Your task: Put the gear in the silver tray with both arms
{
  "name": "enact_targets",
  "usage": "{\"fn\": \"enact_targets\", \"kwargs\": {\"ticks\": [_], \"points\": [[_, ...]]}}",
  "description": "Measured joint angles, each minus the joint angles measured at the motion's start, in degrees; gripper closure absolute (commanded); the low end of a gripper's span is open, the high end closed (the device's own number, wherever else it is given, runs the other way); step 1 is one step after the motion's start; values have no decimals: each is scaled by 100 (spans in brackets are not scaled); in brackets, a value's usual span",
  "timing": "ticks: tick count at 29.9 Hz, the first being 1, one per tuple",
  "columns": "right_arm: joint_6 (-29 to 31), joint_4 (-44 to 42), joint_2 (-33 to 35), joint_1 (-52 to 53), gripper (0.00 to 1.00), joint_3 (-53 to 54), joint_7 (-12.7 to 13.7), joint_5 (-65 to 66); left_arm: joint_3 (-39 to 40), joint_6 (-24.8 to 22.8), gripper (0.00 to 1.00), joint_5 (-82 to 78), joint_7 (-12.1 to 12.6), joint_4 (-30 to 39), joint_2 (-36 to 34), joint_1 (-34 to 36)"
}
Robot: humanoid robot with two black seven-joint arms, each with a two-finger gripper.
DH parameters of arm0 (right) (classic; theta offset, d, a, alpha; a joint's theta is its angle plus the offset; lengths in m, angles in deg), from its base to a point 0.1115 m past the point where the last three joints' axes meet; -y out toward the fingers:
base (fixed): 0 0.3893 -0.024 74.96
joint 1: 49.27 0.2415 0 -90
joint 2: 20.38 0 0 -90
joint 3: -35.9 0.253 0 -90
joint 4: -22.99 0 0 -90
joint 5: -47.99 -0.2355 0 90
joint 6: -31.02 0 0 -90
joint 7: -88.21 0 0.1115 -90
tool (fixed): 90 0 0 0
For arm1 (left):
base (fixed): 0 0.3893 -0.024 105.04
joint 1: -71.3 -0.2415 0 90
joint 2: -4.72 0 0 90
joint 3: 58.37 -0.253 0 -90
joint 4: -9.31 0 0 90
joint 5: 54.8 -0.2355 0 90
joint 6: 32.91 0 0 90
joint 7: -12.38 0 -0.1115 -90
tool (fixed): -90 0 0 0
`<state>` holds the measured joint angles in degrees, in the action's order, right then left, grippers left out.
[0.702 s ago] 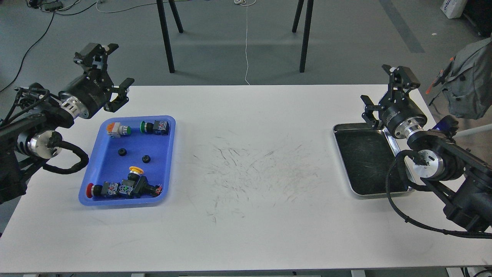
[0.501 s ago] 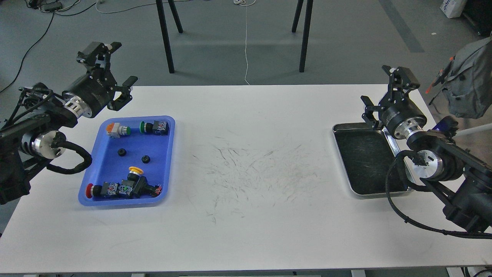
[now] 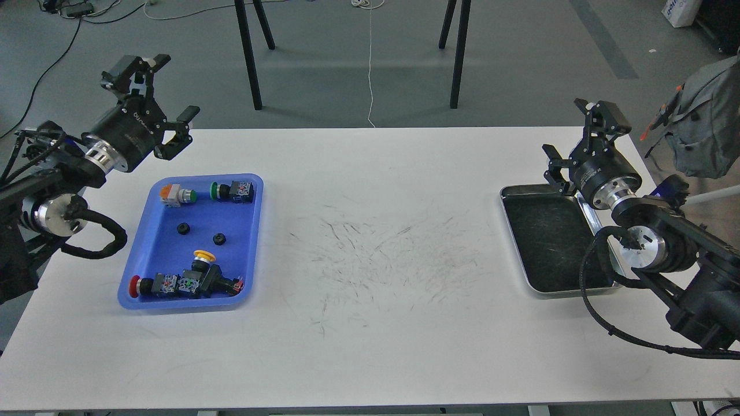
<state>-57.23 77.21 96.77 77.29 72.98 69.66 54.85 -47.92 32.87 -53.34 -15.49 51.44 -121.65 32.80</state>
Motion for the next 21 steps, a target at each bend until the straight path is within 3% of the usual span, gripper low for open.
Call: {"fn": "enact_targets", "kwargs": {"ticks": [21], "points": [[0, 2, 0, -27, 1, -41, -8, 3, 593, -127, 0, 372, -13, -113, 59, -265]]}}
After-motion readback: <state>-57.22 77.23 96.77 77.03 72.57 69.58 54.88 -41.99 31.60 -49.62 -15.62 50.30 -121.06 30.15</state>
